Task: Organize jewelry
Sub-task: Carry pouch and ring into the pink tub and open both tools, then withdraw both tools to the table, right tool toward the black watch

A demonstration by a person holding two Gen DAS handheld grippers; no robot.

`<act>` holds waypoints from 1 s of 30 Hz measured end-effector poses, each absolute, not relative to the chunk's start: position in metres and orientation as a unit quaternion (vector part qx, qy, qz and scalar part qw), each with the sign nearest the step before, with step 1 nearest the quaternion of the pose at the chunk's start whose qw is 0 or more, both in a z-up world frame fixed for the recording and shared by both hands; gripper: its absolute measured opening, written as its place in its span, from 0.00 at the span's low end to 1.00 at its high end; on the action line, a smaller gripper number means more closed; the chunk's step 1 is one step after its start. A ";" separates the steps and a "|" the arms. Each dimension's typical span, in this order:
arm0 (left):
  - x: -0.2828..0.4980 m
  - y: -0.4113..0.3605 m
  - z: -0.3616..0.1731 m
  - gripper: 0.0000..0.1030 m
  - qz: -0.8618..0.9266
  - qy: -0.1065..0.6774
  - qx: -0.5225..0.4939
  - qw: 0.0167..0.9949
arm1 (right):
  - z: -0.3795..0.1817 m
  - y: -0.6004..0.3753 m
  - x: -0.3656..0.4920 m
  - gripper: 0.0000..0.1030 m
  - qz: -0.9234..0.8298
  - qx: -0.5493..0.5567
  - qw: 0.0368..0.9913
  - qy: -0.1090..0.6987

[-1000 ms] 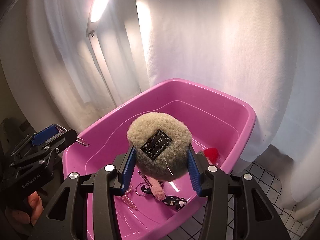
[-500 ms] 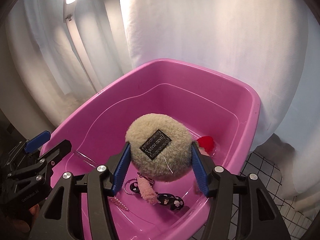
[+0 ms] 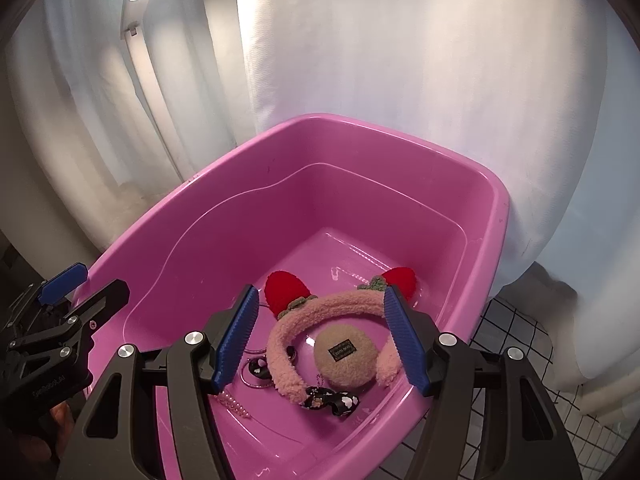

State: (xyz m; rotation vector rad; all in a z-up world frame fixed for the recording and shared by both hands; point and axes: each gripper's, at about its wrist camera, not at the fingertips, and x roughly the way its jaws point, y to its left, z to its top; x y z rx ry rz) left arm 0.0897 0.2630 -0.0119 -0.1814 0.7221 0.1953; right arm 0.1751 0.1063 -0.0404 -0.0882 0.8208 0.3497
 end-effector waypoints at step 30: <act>0.036 0.106 0.025 0.82 -0.103 0.323 -0.052 0.939 | -0.049 -0.105 -0.030 0.61 -0.006 0.065 0.922 0.382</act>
